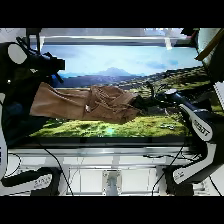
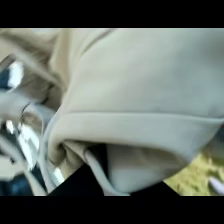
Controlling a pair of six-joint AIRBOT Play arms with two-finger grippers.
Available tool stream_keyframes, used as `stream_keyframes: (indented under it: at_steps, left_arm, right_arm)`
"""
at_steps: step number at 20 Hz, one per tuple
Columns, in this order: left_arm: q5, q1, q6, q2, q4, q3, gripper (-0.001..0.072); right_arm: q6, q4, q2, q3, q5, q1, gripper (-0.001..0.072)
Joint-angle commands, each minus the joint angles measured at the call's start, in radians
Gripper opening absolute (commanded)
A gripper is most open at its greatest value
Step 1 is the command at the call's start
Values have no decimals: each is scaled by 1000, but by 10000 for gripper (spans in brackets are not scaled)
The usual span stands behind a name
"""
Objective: Fold the clothes and pants, and hang the long-sleeved shirts on hangers.
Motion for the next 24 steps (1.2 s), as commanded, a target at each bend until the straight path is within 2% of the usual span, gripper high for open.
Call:
stream_keyframes:
  at_steps: [1,4,7,10,13,17,21,24]
  left_arm:
    - [-3,-8,0,-10,-121,-57,12]
    - [2,-101,1,-56,-158,-129,12]
    - [77,-282,1,-150,-158,-138,12]
    - [209,-480,1,-272,-154,-138,12]
    - [281,-581,-27,-387,-156,-138,12]
    - [424,-608,-41,-443,-287,-138,12]
    - [410,-574,-41,-438,-330,-138,12]
    - [381,-470,-40,-371,-330,-138,12]
  right_arm:
    - [69,-131,108,0,179,-106,30]
    - [94,-211,265,0,262,-249,29]
    - [172,-272,407,19,312,-351,28]
    - [220,-309,471,98,346,-329,28]
    - [292,-309,477,240,341,-257,28]
    - [379,-431,477,348,330,-106,27]
    - [445,-509,477,353,298,7,27]
    - [531,-573,454,353,265,78,28]
